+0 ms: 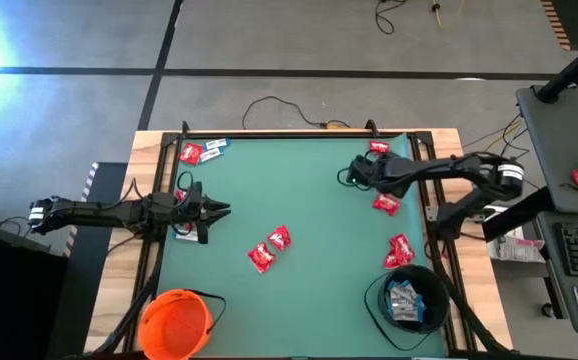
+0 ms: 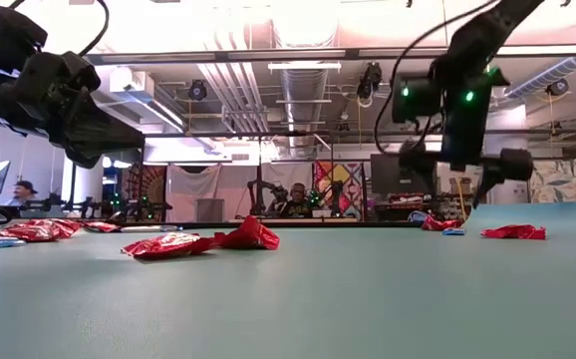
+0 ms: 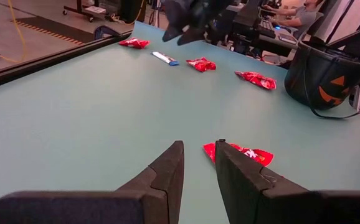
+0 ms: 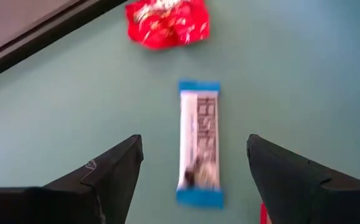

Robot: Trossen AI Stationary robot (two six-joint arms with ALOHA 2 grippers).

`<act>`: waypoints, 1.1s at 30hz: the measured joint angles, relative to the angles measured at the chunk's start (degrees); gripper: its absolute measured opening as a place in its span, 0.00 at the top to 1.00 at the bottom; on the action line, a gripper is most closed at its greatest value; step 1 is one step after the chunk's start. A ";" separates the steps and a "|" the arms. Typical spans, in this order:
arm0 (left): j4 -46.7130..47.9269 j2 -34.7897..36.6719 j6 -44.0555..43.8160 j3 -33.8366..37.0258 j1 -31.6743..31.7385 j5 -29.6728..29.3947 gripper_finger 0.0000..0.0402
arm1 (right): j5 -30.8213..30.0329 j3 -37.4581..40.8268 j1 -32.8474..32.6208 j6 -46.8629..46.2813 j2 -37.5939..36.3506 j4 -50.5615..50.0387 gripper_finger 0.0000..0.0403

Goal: Sort candy by brand, put in halloween buckets
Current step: Put the white chocolate into the black bucket

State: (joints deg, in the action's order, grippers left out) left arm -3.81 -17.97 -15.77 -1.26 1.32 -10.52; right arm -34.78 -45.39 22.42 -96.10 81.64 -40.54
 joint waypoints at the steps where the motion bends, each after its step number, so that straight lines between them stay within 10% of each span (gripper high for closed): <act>1: 0.02 -0.01 0.01 0.00 0.01 -0.01 0.81 | -0.12 0.31 1.19 1.62 0.65 1.12 0.31; 19: -0.01 0.01 0.01 0.00 0.00 0.00 0.81 | -5.81 0.52 0.90 5.93 17.69 15.26 0.42; 33: -0.02 -0.05 0.01 0.00 0.00 0.00 0.81 | -6.04 -0.17 -5.50 4.65 18.57 17.01 0.73</act>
State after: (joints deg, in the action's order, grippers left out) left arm -3.84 -18.02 -15.76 -1.26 1.32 -10.52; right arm -40.82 -45.56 16.92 -91.44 100.20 -23.53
